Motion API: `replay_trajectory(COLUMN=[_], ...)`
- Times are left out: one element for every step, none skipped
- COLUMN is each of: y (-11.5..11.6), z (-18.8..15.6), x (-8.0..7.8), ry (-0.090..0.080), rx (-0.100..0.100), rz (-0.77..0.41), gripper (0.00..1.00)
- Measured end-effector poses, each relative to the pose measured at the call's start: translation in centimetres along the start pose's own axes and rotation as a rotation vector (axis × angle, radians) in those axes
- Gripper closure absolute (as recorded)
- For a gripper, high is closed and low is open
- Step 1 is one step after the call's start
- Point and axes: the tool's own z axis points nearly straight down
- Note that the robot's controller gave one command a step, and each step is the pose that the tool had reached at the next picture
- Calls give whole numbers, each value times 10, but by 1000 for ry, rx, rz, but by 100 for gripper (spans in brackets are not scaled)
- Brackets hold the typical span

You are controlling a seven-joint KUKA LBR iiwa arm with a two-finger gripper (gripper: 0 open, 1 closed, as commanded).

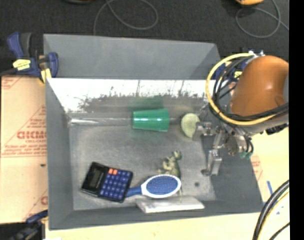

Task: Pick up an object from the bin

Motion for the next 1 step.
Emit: replay_trajectory(y=[0], z=[-4], x=[-2], ry=[-8], rx=[1], rz=[-3], gripper=[0])
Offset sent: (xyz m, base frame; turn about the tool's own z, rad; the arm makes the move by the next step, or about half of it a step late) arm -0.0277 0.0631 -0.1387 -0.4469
